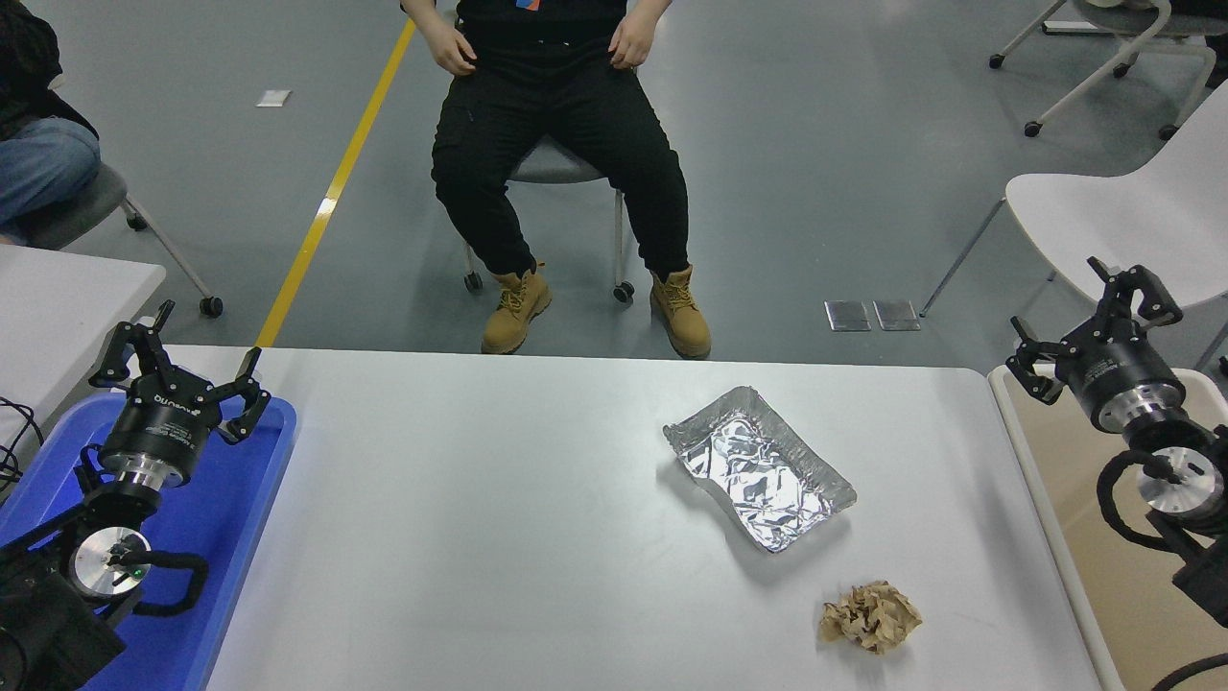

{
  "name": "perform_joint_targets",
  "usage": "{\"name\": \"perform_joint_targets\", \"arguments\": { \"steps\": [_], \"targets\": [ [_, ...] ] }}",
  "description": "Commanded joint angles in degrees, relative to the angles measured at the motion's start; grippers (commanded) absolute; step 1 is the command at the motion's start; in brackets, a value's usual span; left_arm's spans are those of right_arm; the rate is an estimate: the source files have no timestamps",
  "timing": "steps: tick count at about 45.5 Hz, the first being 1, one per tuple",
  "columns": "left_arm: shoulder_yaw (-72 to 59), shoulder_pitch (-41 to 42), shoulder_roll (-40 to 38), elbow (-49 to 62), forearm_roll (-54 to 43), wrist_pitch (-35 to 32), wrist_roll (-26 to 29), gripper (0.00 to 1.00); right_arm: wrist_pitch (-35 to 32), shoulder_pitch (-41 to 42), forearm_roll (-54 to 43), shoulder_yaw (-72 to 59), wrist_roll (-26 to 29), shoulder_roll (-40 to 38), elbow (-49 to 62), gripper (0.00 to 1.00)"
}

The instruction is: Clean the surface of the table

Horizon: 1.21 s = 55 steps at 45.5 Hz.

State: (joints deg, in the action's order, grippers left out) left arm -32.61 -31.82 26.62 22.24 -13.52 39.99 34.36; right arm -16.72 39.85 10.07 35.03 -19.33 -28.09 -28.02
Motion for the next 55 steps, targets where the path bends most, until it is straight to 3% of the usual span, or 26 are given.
{"name": "perform_joint_targets", "arguments": {
  "steps": [1,13,22,32,48,55],
  "targets": [
    [0.0,0.0,0.0,0.0,0.0,0.0,0.0,1.00,-0.2,0.3,-0.3,-0.4,0.0,-1.6,-0.3,0.99],
    [0.0,0.0,0.0,0.0,0.0,0.0,0.0,1.00,-0.9,2.4,-2.4,-2.6,0.0,-5.4,-0.9,0.99],
    [0.0,0.0,0.0,0.0,0.0,0.0,0.0,1.00,-0.9,13.7,-24.0,-26.8,0.0,-7.7,-1.1,0.99],
    [0.0,0.0,0.0,0.0,0.0,0.0,0.0,1.00,-0.9,25.2,-34.5,-46.4,-0.1,-7.6,-1.1,0.99],
    [0.0,0.0,0.0,0.0,0.0,0.0,0.0,1.00,-0.6,34.9,-57.3,-50.0,-0.8,-5.2,-1.2,0.98],
    [0.0,0.0,0.0,0.0,0.0,0.0,0.0,1.00,-0.6,37.3,-67.7,-51.0,-4.6,-1.7,-4.2,0.98]
  ]
}}
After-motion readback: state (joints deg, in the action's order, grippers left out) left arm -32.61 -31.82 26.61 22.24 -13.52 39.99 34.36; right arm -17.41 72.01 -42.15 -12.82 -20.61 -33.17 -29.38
